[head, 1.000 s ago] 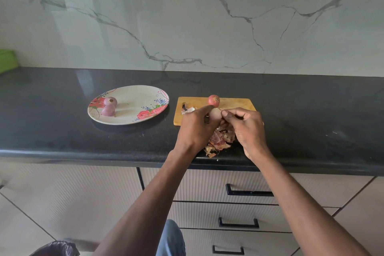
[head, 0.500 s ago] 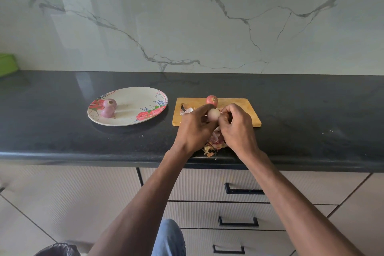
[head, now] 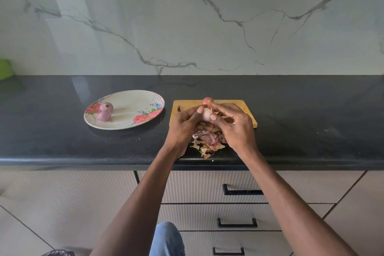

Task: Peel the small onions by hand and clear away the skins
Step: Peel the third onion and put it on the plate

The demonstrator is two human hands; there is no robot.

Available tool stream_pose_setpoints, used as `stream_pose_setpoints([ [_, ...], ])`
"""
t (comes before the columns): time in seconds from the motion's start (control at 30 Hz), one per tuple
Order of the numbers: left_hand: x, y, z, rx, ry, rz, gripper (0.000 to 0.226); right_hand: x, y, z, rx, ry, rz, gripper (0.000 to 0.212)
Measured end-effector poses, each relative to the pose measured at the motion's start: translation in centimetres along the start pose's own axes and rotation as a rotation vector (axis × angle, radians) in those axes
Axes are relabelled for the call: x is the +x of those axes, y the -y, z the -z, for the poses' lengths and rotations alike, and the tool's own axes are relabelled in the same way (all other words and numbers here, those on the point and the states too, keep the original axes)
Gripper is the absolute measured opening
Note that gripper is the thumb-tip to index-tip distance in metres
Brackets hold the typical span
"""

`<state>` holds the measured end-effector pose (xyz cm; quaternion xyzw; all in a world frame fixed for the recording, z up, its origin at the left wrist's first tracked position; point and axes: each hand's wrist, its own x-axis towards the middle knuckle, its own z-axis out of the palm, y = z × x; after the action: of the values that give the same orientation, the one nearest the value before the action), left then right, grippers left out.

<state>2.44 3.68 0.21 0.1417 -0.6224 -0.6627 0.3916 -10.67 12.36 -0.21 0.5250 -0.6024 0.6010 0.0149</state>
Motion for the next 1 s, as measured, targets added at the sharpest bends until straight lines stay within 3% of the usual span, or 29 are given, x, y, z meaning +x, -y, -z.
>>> stream_pose_setpoints([
  [0.2, 0.1, 0.0, 0.0, 0.067, -0.003, 0.057, 0.032, 0.1, -0.4, -0.3, -0.027, 0.026, 0.024, 0.02],
  [0.4, 0.5, 0.5, 0.3, 0.086, -0.026, 0.105, 0.042, 0.3, -0.1, -0.2, 0.117, 0.11, -0.159, 0.022],
  [0.63, 0.5, 0.1, 0.1, 0.078, 0.01, 0.125, 0.033, 0.2, -0.3, -0.6, -0.162, 0.207, -0.036, 0.006],
  [0.73, 0.4, 0.0, -0.1, 0.081, 0.02, 0.111, 0.025, -0.1, -0.2, -0.9, -0.236, 0.167, -0.002, 0.008],
  [0.9, 0.3, -0.4, 0.0, -0.067, -0.095, 0.117, 0.034, 0.2, -0.5, -0.7, -0.234, 0.002, -0.123, 0.01],
  [1.0, 0.2, -0.5, 0.0, -0.091, -0.065, 0.134, 0.034, 0.1, -0.1, -0.7, -0.216, 0.016, -0.058, 0.019],
])
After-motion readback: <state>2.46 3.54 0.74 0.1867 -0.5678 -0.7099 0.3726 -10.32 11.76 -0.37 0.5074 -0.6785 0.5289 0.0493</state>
